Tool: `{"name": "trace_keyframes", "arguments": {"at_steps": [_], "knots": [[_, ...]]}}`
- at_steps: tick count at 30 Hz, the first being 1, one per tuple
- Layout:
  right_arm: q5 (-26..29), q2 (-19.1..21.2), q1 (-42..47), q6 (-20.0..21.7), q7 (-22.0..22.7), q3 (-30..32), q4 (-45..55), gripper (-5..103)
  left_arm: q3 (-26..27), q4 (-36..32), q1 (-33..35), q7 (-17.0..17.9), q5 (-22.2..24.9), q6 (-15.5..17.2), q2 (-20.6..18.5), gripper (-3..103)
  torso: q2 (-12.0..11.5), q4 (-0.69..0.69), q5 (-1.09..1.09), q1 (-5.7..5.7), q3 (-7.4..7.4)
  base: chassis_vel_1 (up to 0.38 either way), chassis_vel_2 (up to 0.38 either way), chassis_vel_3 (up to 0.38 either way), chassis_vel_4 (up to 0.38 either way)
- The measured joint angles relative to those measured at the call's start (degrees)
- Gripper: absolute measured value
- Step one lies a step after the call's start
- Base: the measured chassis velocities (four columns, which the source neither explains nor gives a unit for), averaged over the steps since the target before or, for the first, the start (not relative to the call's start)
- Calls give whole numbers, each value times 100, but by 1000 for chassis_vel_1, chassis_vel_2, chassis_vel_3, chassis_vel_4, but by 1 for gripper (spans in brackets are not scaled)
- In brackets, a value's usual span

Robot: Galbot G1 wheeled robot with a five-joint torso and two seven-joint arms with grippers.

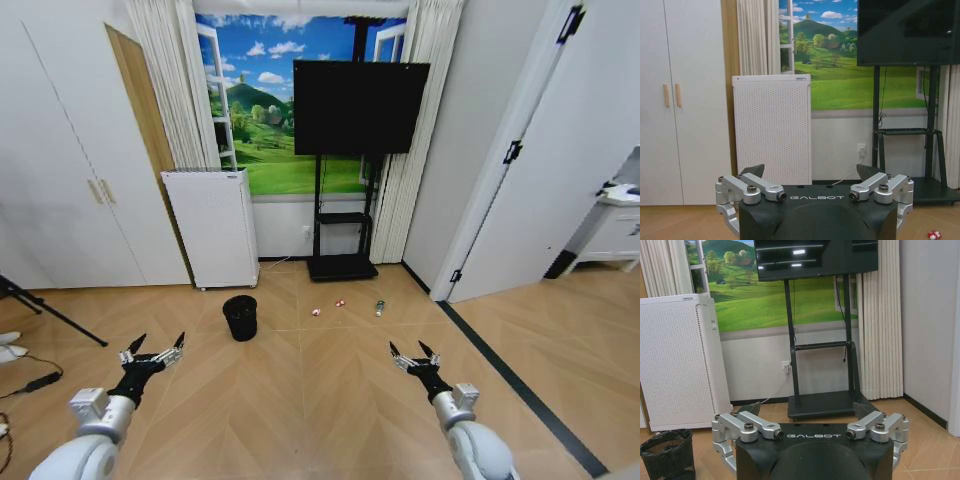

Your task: Pick up the trash bin and place the garbage on the floor into it.

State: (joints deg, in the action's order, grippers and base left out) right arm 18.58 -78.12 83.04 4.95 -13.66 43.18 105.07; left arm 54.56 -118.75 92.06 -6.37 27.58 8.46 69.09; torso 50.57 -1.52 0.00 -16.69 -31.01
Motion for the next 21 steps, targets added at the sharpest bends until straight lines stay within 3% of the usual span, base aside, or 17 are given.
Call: {"name": "trace_keyframes", "arguments": {"at_steps": [7, 21], "knots": [[-4, -32, 1, 7, 62, -8, -46, 100, -29, 140, -55, 104, -218, -370, 48, 100, 0, 0, 0, 0, 0, 0, 0, 0, 0], [-71, -84, 3, 18, 2, -29, -66, 100, -14, 155, -41, 99, -244, -407, 33, 100, 0, 0, 0, 0, 0, 0, 0, 0, 0]]}}
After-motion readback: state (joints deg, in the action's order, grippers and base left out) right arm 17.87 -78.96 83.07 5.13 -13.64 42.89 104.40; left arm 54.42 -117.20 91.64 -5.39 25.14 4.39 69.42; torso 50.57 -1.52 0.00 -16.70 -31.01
